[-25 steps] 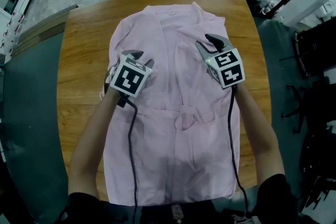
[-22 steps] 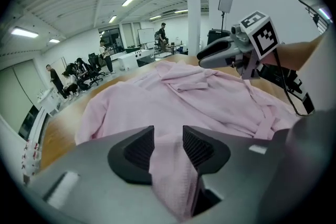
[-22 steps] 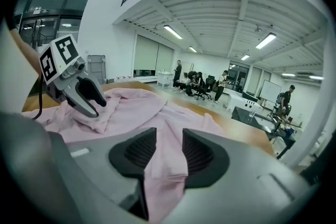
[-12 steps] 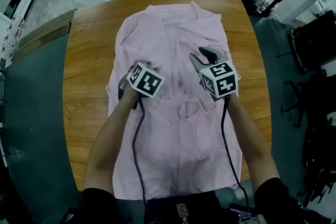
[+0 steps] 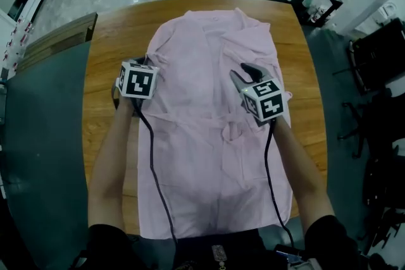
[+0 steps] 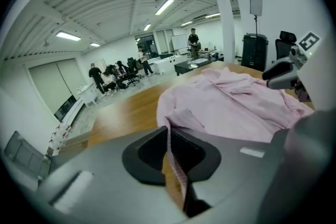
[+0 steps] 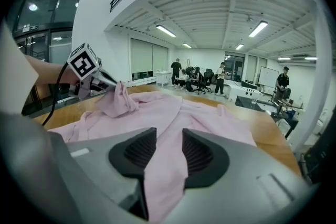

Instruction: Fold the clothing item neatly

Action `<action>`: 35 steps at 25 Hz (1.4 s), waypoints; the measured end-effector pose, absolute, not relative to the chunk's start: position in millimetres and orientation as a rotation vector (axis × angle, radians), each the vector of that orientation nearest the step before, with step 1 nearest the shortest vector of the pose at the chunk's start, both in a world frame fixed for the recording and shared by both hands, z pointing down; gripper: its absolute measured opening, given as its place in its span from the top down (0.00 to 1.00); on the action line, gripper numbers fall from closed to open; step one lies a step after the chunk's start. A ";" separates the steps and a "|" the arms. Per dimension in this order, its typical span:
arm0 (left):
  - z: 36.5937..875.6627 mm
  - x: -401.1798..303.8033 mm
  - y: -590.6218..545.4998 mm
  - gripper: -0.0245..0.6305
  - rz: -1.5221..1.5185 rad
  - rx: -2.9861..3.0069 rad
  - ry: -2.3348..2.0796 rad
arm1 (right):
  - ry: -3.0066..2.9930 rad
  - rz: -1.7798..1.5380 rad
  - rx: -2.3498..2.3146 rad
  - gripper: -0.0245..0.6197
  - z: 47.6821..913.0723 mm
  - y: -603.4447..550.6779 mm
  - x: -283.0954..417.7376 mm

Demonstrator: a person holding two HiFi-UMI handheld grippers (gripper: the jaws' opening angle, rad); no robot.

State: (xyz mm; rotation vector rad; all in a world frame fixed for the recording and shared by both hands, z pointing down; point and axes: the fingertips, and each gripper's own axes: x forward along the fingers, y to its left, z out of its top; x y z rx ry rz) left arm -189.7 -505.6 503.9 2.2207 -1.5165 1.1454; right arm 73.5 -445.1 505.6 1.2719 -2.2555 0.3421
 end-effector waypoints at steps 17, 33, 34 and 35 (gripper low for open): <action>501.0 -417.6 -542.6 0.88 1.208 1.827 -1.927 | -2.202 0.328 1.179 0.74 517.7 -436.3 16.5; 458.9 -294.0 -530.2 0.71 0.778 2.074 -1.806 | -2.105 0.301 1.226 0.74 531.1 -488.7 101.6; 460.1 -275.4 -529.3 0.73 0.756 2.094 -1.777 | -2.100 0.292 1.221 0.74 530.9 -495.7 105.8; 462.8 -256.6 -528.1 0.75 0.744 2.113 -1.749 | -2.094 0.284 1.217 0.74 531.9 -502.9 109.0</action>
